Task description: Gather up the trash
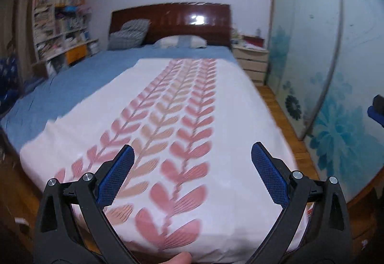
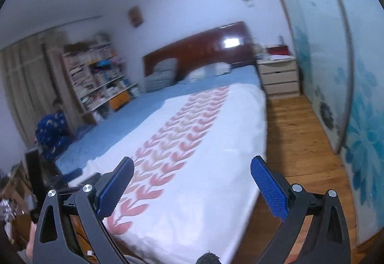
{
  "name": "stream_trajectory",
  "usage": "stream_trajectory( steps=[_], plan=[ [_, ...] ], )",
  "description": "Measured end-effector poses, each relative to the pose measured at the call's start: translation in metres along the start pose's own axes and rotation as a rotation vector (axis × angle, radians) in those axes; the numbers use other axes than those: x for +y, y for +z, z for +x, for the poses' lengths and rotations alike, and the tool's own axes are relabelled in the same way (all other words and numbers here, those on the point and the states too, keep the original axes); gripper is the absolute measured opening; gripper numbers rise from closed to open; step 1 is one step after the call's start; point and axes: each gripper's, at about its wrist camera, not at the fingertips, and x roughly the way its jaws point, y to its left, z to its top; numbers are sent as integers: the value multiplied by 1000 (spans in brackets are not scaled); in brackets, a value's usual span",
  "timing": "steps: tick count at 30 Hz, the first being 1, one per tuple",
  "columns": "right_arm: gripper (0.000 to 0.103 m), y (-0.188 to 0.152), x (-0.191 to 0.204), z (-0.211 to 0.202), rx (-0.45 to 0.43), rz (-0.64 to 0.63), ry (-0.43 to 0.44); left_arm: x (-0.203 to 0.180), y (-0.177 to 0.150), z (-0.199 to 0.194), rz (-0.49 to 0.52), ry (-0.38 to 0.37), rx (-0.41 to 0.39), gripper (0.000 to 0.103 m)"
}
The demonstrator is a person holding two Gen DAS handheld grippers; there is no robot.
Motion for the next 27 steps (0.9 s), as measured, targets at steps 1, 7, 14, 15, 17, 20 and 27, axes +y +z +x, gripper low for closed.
stream_trajectory(
  steps=[1, 7, 14, 15, 17, 20, 27],
  plan=[
    [96, -7, 16, 8, 9, -6, -2, 9, -7, 5, -23, 8, 13, 97],
    [96, -50, 74, 44, 57, -11, -31, 43, -27, 17, -102, -5, 49, 97],
    [96, -74, 77, 80, 113, -39, -69, 52, -24, 20, -140, -14, 25, 97],
    [96, -76, 75, 84, 122, -34, -69, 52, -27, 22, -143, -19, 27, 97],
    [96, -77, 74, 93, 134, -30, -81, 51, -26, 27, -151, -31, 42, 97],
    [96, -76, 72, 99, 113, -46, -108, 48, -24, 31, -151, -41, 41, 97],
    [96, -75, 68, 111, 135, -36, -122, 42, -21, 40, -153, -41, 53, 97]
  ],
)
